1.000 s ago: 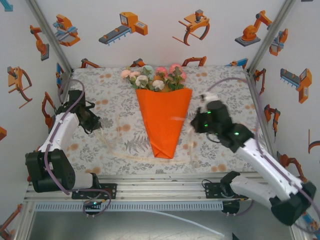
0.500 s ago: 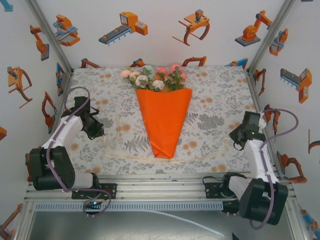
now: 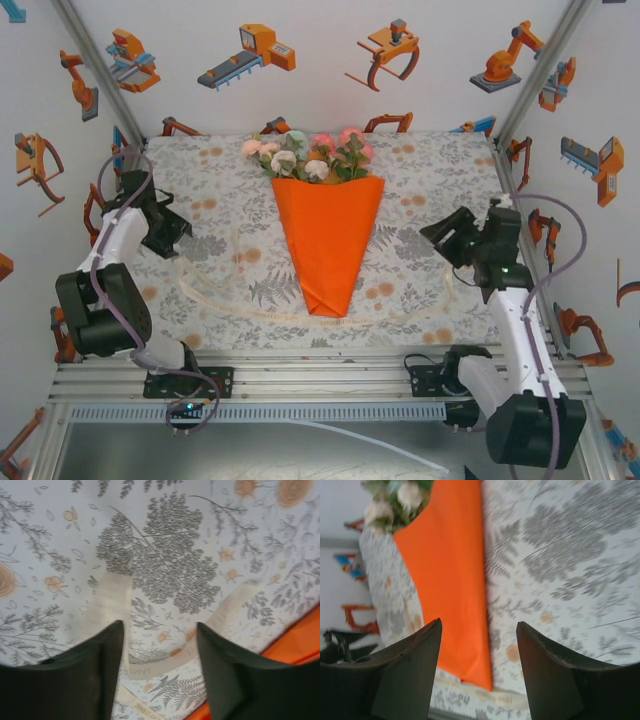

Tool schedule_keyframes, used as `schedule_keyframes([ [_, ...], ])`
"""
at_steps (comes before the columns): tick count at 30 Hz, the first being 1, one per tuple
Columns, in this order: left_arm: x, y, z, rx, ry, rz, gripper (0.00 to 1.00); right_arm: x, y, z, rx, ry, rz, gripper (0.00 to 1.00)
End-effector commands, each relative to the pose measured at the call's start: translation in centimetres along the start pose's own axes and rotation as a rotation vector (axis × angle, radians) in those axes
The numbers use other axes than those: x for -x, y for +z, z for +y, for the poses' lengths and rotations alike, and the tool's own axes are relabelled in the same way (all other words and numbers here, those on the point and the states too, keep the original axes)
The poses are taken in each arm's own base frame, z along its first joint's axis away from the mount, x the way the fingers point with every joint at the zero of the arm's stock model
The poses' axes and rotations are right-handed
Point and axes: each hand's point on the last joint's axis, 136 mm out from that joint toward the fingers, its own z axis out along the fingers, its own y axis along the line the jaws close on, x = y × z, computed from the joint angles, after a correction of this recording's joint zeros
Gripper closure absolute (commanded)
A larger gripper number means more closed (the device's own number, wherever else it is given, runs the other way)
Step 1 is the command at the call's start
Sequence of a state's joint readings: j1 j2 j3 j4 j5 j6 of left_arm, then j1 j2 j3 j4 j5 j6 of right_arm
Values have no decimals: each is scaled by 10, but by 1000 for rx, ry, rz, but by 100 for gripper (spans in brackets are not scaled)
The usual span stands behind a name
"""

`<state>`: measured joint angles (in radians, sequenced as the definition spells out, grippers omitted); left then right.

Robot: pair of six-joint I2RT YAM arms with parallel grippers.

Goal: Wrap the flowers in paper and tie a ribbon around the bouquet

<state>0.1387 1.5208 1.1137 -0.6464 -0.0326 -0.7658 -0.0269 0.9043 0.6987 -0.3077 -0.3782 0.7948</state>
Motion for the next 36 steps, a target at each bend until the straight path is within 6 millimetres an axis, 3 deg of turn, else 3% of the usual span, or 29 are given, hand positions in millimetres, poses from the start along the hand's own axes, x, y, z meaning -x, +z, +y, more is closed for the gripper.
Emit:
schedule_keyframes([
  [1, -3, -37, -25, -150, 31, -6, 31, -28, 15, 22, 89, -28, 91, 35],
  [4, -20, -67, -56, -326, 85, -8, 23, -50, 35, 31, 139, -45, 182, 23],
  [8, -84, -82, -126, -538, 244, 98, 13, -72, 70, 35, 157, -76, 276, 22],
  [12, -140, -58, -172, -598, 363, 202, 6, -87, 107, 24, 133, -96, 324, 23],
  [16, -173, -28, -198, -656, 435, 254, 0, -99, 135, 18, 142, -111, 360, 26],
  [21, -204, -6, -213, -721, 454, 336, 1, -115, 161, 9, 141, -72, 395, 31],
  [24, -216, 12, -205, -661, 466, 348, 3, -124, 172, 6, 134, -55, 420, 36],
  [30, -236, 49, -183, -549, 458, 406, 29, -140, 180, 7, 131, -47, 450, 41],
  [36, -253, 58, -171, -516, 472, 428, 46, -143, 180, 8, 129, -45, 456, 45],
])
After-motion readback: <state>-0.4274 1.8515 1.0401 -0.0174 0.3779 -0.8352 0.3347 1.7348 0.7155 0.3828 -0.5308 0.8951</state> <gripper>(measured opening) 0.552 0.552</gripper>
